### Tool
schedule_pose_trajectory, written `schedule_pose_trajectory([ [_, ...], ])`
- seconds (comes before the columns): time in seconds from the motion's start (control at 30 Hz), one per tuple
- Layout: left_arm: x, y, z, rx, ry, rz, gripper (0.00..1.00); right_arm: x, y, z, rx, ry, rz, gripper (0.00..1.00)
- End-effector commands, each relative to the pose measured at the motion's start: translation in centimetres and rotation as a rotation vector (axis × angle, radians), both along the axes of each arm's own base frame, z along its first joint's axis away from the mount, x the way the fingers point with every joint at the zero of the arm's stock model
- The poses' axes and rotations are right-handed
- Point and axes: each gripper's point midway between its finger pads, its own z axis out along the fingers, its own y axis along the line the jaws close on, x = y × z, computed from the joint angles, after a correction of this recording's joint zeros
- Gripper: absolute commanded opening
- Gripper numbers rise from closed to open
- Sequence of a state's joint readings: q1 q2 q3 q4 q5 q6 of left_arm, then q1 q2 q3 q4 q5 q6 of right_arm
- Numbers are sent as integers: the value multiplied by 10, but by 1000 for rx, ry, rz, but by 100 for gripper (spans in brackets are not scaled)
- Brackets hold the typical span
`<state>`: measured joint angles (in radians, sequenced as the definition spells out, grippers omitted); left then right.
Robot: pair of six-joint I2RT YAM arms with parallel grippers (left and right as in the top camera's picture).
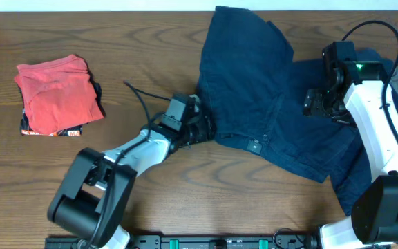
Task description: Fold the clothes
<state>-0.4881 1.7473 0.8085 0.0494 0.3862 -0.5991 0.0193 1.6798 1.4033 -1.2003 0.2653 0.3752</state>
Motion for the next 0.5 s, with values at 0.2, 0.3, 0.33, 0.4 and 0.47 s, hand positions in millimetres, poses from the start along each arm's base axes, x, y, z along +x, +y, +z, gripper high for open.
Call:
schedule_pose_trajectory([
  [0.2,36,31,30,11,-132,60,6,-1,-5,9,-6,-27,-27,99],
  [0.3,67,73,67,6,-243,154,6,-2,-9,9,-6,-26,-37,99],
  [0.33,82,96,86,2,-292,218,6,-2,-11,9,-5,-25,-43,99],
  [0.4,106,133,119,-2,-370,317,6,-4,-13,9,-6,-20,-49,99],
  [0.47,125,165,146,-4,-431,393,6,-4,-14,9,-5,-19,-52,99],
])
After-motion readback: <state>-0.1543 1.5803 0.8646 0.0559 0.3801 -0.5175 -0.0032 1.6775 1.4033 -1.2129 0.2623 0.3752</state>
